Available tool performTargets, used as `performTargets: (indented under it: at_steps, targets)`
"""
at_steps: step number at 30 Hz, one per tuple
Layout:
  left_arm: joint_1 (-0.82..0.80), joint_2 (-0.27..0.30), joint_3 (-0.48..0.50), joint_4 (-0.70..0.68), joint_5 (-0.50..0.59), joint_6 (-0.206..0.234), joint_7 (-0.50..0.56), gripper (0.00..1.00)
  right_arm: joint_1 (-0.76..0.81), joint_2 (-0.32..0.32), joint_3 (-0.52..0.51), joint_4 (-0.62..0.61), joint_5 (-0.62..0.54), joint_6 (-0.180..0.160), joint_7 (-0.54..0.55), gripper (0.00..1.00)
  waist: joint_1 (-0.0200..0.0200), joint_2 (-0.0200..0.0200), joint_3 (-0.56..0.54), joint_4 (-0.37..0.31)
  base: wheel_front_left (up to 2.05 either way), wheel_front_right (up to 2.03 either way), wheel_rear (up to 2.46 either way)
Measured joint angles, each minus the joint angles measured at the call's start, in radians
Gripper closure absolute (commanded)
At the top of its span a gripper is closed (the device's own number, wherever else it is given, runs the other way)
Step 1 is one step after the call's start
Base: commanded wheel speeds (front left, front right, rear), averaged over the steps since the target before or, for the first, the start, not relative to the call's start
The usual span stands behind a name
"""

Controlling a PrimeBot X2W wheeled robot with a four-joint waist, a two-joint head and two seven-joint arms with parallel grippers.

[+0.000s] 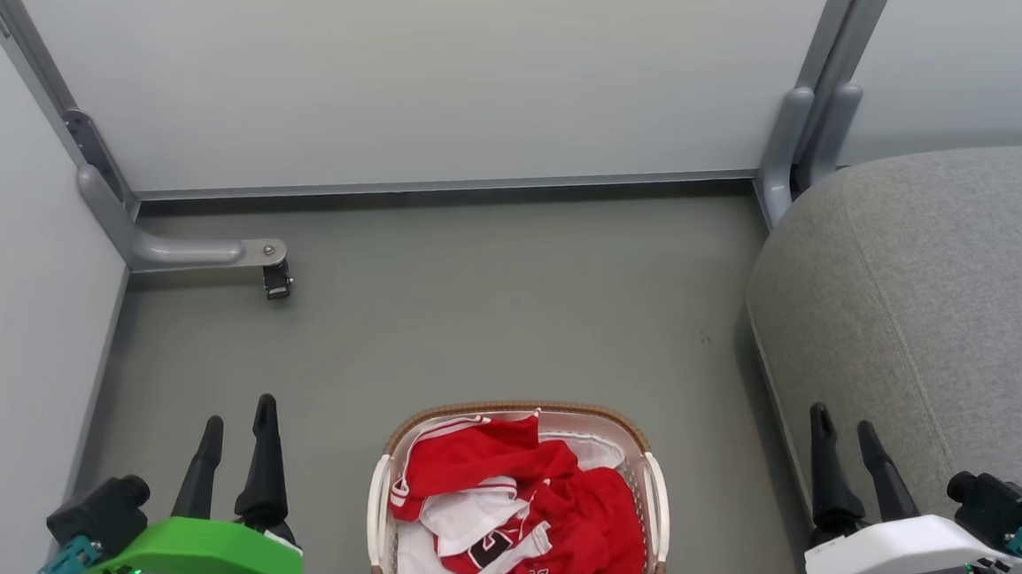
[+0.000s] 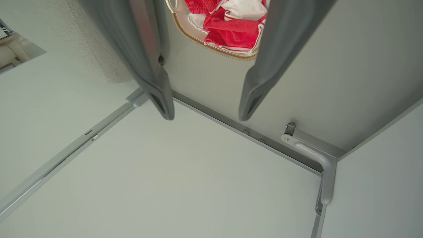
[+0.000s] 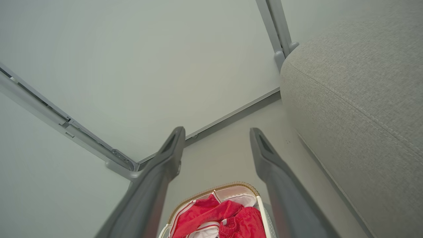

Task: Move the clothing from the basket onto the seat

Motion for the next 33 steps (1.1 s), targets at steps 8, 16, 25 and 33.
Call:
performTargets:
  at_steps: [8, 16, 25, 33]
  targets:
    - [0.01, 0.0, -0.016, 0.024, 0.078, 0.008, -0.02, 0.0, 0.004, -0.001, 0.015, 0.01, -0.101, 0.0, -0.021, 0.0, 0.0, 0.0, -0.002, 0.001, 0.0, 0.0, 0.0]
    - [0.02, 0.001, -0.028, 0.028, 0.137, 0.012, -0.038, 0.0, 0.007, -0.002, 0.029, 0.02, -0.179, 0.0, -0.038, 0.0, 0.0, 0.0, -0.003, 0.002, 0.0, 0.0, 0.0]
    - [0.028, 0.002, -0.047, 0.032, 0.194, 0.013, -0.058, 0.0, 0.008, -0.003, 0.041, 0.023, -0.261, 0.0, -0.058, 0.0, 0.0, 0.0, -0.001, 0.003, 0.0, 0.0, 0.0]
    - [0.029, 0.002, -0.061, 0.047, 0.237, 0.013, -0.072, 0.0, 0.01, -0.004, 0.052, 0.024, -0.321, 0.0, -0.074, 0.0, 0.0, 0.0, 0.0, 0.004, 0.0, 0.0, 0.0]
